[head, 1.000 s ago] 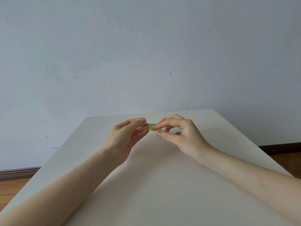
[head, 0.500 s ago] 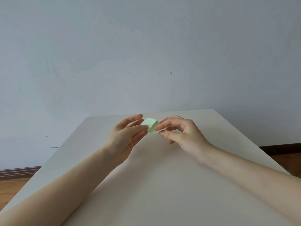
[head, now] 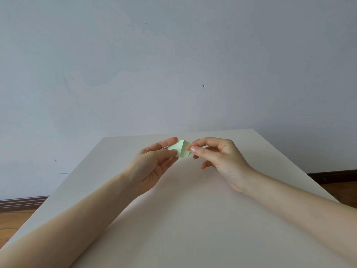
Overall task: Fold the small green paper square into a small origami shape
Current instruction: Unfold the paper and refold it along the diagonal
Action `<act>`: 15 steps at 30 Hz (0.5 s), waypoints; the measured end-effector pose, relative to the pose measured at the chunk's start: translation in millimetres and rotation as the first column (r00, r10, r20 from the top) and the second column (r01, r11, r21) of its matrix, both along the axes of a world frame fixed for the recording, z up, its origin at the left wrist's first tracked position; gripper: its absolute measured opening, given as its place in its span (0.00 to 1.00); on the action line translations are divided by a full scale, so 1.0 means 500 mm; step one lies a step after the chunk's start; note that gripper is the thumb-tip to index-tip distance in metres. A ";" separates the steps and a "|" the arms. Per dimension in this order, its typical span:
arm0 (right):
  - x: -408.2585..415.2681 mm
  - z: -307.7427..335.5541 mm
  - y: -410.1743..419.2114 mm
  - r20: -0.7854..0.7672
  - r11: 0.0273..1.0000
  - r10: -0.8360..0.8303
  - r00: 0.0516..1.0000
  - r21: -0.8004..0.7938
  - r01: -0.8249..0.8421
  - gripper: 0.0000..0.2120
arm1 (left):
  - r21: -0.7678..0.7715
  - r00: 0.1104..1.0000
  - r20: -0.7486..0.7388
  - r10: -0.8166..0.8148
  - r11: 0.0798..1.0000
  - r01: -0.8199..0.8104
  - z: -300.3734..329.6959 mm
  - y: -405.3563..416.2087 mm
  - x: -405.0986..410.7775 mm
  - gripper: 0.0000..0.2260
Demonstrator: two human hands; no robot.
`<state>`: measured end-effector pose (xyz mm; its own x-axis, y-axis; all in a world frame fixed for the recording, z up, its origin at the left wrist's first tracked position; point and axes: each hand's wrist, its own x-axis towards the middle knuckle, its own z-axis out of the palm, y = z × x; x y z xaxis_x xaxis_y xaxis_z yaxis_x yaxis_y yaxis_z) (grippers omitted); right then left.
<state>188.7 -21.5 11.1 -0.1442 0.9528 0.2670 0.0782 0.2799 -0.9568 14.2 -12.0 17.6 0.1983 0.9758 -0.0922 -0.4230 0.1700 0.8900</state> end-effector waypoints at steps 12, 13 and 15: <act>0.002 0.000 0.003 -0.059 1.000 -0.007 0.998 -0.009 0.007 0.04 | -0.007 0.996 -0.042 -0.075 0.997 0.075 0.005 -0.012 0.006 0.12; 0.002 -0.001 0.003 -0.066 1.000 -0.006 0.998 -0.010 0.005 0.04 | -0.007 0.996 -0.044 -0.079 0.997 0.079 0.005 -0.012 0.006 0.12; 0.003 -0.001 0.004 -0.081 1.000 0.000 0.997 -0.011 -0.001 0.04 | -0.007 0.995 -0.049 -0.086 0.996 0.086 0.005 -0.013 0.007 0.12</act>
